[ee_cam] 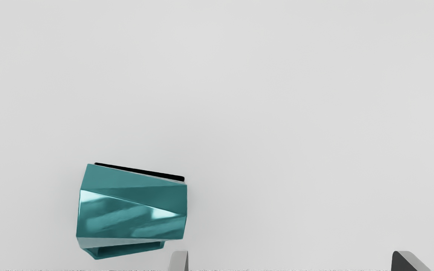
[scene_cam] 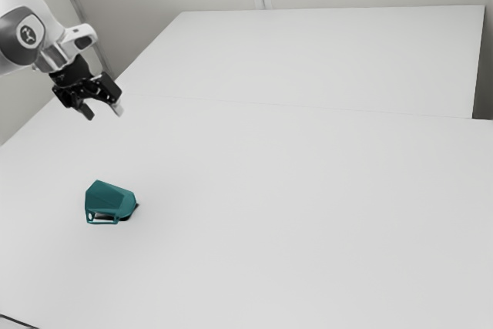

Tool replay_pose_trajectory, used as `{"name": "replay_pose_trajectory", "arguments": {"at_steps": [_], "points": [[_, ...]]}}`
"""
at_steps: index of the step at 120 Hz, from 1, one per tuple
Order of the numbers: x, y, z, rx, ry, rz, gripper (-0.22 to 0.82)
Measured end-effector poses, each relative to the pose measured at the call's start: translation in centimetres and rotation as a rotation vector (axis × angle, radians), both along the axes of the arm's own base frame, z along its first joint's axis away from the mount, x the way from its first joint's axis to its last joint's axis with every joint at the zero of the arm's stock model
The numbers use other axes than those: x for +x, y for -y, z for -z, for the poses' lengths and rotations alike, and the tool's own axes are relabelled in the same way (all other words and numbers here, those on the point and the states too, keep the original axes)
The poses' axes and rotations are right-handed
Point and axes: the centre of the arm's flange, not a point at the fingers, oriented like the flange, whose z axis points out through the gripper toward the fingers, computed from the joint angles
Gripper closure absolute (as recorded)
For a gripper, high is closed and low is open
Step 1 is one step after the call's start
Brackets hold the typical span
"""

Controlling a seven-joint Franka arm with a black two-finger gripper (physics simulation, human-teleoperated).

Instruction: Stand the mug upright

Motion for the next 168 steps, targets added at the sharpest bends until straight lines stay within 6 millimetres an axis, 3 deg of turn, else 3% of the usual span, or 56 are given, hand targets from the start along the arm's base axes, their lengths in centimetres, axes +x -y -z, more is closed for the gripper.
{"name": "replay_pose_trajectory", "arguments": {"at_steps": [9, 25, 70, 103, 134, 168], "points": [[-1.1, -1.0, 0.6, -0.022, -0.005, -0.019, 0.02], [-3.5, -4.2, 4.4, -0.131, -0.052, -0.094, 0.02], [-6.5, -9.4, 7.6, -0.315, -0.066, -0.128, 0.02], [-7.8, -11.9, 11.0, -0.418, -0.099, -0.107, 0.02], [-9.8, -15.3, 15.7, -0.537, -0.128, -0.135, 0.02], [-10.6, -15.9, 17.9, -0.644, -0.123, -0.069, 0.02]]}}
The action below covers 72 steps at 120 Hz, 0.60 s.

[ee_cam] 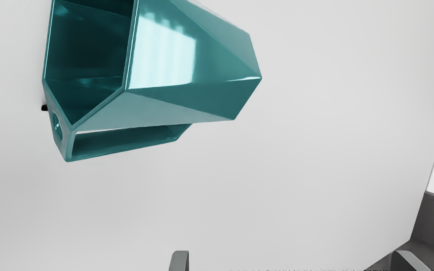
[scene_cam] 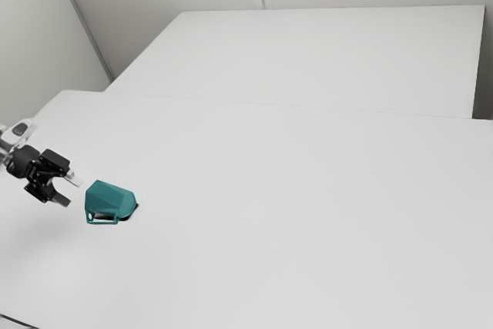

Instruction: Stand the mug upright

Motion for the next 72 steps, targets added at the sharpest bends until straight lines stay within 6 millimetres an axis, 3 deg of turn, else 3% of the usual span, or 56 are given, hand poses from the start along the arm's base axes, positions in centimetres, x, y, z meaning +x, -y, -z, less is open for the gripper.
{"name": "replay_pose_trajectory", "arguments": {"at_steps": [21, 42, 72], "points": [[1.0, -1.1, 1.5, -0.015, 0.012, 0.024, 0.02], [2.9, -2.0, 1.7, -0.007, 0.051, 0.064, 0.02], [4.5, -3.0, 4.1, -0.035, 0.074, 0.096, 0.02]]}}
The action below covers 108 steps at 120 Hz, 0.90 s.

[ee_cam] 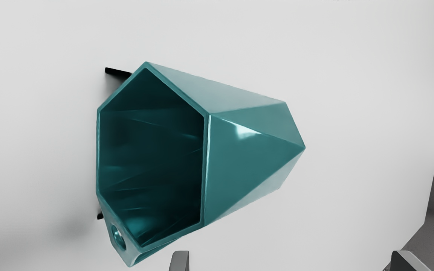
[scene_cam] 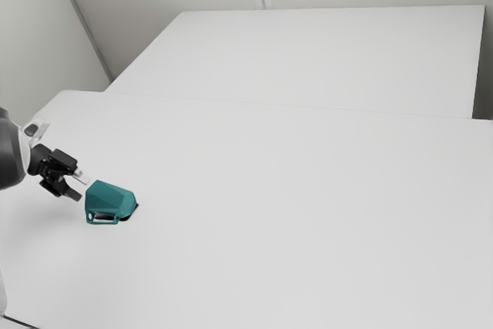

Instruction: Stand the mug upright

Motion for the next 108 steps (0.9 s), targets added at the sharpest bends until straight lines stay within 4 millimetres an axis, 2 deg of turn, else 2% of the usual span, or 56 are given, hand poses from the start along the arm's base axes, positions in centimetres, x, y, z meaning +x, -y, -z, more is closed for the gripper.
{"name": "replay_pose_trajectory", "arguments": {"at_steps": [32, 69, 108], "points": [[2.2, -0.4, 0.8, -0.007, 0.047, 0.053, 0.02], [3.6, -0.7, 2.3, -0.019, 0.075, 0.076, 0.02], [5.3, 0.7, 4.4, -0.057, 0.098, 0.104, 0.02]]}}
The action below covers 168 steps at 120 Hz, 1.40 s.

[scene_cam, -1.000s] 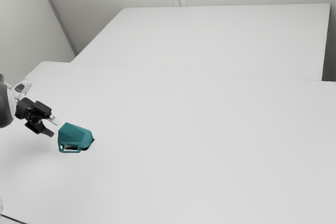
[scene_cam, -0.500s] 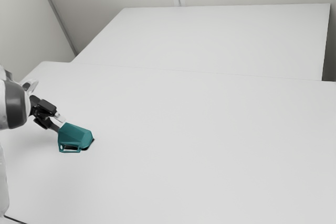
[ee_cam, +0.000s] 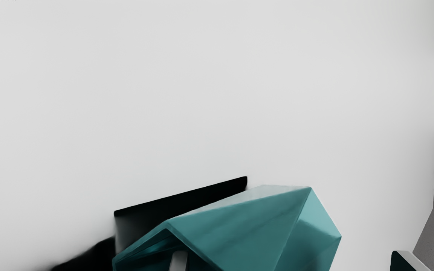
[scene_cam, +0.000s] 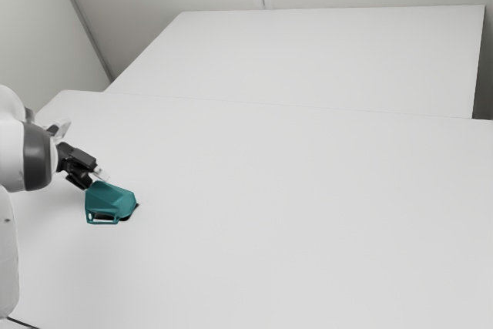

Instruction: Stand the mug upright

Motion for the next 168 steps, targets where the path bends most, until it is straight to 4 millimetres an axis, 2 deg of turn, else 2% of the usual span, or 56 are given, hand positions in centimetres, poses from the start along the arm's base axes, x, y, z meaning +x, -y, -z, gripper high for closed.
{"name": "replay_pose_trajectory", "arguments": {"at_steps": [20, 31, 52, 73, 84, 96, 109, 139, 168], "points": [[0.3, 0.7, 0.6, -0.015, 0.004, 0.011, 0.07], [0.4, 0.8, 0.7, -0.019, 0.007, 0.013, 0.18], [0.3, 0.9, 0.7, -0.026, 0.009, 0.012, 0.44], [0.2, 0.9, 0.7, -0.032, 0.009, 0.014, 0.59], [0.2, 1.2, 0.4, -0.048, 0.007, 0.019, 0.62], [0.5, 1.7, -1.0, -0.084, 0.023, 0.021, 0.71], [0.6, 2.4, -2.7, -0.126, 0.032, 0.03, 0.74], [1.3, 4.9, -6.6, -0.173, 0.046, 0.066, 0.77], [3.0, 7.6, -9.8, -0.086, 0.059, 0.106, 0.78]]}}
